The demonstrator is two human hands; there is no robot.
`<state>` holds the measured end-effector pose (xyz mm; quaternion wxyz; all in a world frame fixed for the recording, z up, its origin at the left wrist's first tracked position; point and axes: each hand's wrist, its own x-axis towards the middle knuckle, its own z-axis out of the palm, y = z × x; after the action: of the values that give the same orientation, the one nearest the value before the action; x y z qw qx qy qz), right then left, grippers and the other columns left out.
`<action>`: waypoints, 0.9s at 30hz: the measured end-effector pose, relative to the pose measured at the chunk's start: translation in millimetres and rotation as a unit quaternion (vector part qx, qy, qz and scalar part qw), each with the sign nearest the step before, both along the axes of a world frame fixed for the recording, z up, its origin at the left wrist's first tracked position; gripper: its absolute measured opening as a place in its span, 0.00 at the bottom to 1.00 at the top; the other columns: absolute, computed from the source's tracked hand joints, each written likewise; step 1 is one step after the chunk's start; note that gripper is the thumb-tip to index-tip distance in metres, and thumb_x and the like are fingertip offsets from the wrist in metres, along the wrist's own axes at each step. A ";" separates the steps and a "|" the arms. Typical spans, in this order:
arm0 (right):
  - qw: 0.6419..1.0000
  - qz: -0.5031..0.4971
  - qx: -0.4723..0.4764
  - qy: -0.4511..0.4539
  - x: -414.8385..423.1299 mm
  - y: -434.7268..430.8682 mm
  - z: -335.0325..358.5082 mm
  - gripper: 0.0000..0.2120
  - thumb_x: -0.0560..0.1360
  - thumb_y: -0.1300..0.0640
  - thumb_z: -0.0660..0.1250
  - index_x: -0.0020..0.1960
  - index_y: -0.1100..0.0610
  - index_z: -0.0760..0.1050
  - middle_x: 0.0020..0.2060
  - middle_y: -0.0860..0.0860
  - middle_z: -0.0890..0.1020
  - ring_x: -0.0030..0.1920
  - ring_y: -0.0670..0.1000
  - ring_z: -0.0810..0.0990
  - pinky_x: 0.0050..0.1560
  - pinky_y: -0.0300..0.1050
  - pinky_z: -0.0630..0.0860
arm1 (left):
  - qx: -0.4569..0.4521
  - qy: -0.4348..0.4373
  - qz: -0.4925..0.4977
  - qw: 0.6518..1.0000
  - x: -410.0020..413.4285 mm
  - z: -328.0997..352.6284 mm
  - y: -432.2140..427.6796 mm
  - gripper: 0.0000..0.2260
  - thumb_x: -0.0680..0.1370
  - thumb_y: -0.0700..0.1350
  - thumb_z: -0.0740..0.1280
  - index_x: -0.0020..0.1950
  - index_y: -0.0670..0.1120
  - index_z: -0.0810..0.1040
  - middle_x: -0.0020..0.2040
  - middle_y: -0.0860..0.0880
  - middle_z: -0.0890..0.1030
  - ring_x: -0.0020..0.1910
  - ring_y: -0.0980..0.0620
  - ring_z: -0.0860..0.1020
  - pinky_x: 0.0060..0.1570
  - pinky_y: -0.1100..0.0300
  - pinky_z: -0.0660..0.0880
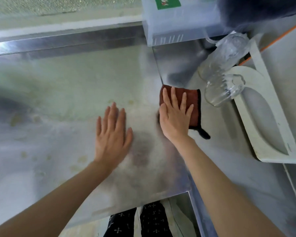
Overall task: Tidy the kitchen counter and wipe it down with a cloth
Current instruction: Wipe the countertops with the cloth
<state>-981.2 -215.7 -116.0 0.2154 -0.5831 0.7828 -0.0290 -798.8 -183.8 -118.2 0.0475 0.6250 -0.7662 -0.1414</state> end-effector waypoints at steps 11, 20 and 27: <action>0.996 0.073 -0.001 0.056 -1.9 -11.2 -4.3 0.27 0.75 0.47 0.34 0.74 0.40 0.40 0.75 0.42 0.43 0.76 0.55 0.43 0.73 0.58 0.42 | 0.049 -0.038 0.064 0.996 43.4 -17.7 -27.8 0.30 0.78 0.58 0.43 0.76 0.46 0.48 0.77 0.43 0.47 0.76 0.45 0.44 0.72 0.45 0.44; 0.951 0.296 -0.069 0.047 83.3 1.2 -7.0 0.24 0.78 0.47 0.47 0.75 0.41 0.53 0.75 0.43 0.57 0.75 0.58 0.53 0.71 0.60 0.44 | 0.041 -0.054 0.052 0.996 43.3 -21.4 -27.1 0.28 0.79 0.57 0.43 0.76 0.44 0.47 0.77 0.41 0.49 0.75 0.45 0.45 0.71 0.45 0.46; 0.988 0.096 -0.051 0.108 32.0 -45.7 -16.7 0.24 0.79 0.40 0.48 0.74 0.36 0.49 0.77 0.51 0.48 0.74 0.68 0.43 0.66 0.75 0.43 | 0.046 -0.052 0.056 0.996 42.8 -22.0 -27.5 0.27 0.79 0.55 0.44 0.76 0.45 0.48 0.77 0.42 0.47 0.75 0.45 0.43 0.71 0.45 0.45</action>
<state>-949.2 -261.3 -132.8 0.1018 -0.6655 0.7392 0.0152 -756.0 -211.3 -140.3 -0.0136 0.6747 -0.7243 -0.1411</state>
